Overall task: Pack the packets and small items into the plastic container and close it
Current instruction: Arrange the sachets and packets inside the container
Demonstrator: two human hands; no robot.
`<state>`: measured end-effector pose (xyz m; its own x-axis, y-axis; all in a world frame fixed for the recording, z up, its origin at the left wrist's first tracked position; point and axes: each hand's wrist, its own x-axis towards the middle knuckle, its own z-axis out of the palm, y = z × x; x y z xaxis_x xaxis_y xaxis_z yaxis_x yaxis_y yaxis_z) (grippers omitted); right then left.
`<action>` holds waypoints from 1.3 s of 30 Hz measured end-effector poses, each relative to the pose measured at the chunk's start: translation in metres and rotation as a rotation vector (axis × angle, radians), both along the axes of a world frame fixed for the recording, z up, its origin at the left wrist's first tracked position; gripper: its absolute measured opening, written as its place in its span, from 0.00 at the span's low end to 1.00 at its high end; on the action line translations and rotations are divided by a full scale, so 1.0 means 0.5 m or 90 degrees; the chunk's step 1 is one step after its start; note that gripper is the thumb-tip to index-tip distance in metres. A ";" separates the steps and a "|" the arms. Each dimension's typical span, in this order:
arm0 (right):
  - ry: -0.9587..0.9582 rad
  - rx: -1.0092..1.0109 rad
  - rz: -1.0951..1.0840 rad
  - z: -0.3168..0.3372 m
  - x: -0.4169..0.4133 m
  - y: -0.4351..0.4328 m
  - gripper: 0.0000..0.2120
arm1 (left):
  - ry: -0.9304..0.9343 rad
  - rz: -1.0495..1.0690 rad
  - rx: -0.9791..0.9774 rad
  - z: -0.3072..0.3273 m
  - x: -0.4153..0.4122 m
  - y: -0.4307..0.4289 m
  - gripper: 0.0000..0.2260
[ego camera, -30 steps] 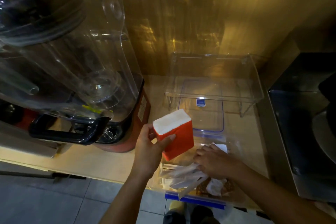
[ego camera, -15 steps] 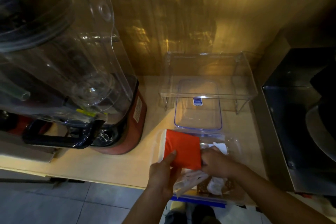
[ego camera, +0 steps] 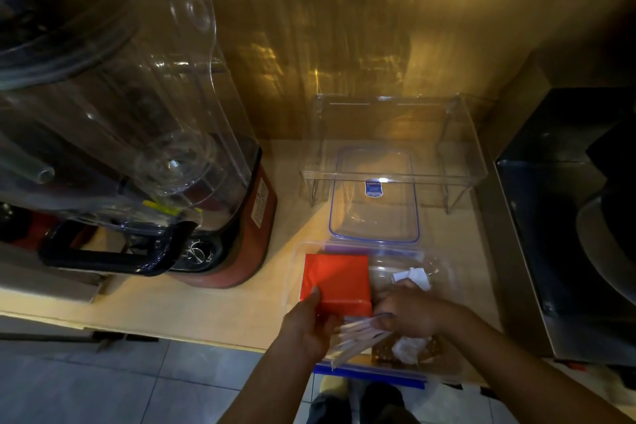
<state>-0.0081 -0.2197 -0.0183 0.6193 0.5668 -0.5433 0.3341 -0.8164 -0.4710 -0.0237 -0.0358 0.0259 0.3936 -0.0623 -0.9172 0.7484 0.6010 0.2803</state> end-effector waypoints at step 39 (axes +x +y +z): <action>0.007 0.143 -0.136 0.016 -0.025 -0.017 0.16 | -0.823 -0.828 1.002 -0.038 0.004 0.076 0.12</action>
<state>-0.0208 -0.2280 -0.0102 0.7320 0.5312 -0.4266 0.1607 -0.7431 -0.6496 -0.0215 0.0025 0.0068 0.9004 -0.4306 0.0625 -0.4284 -0.8521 0.3008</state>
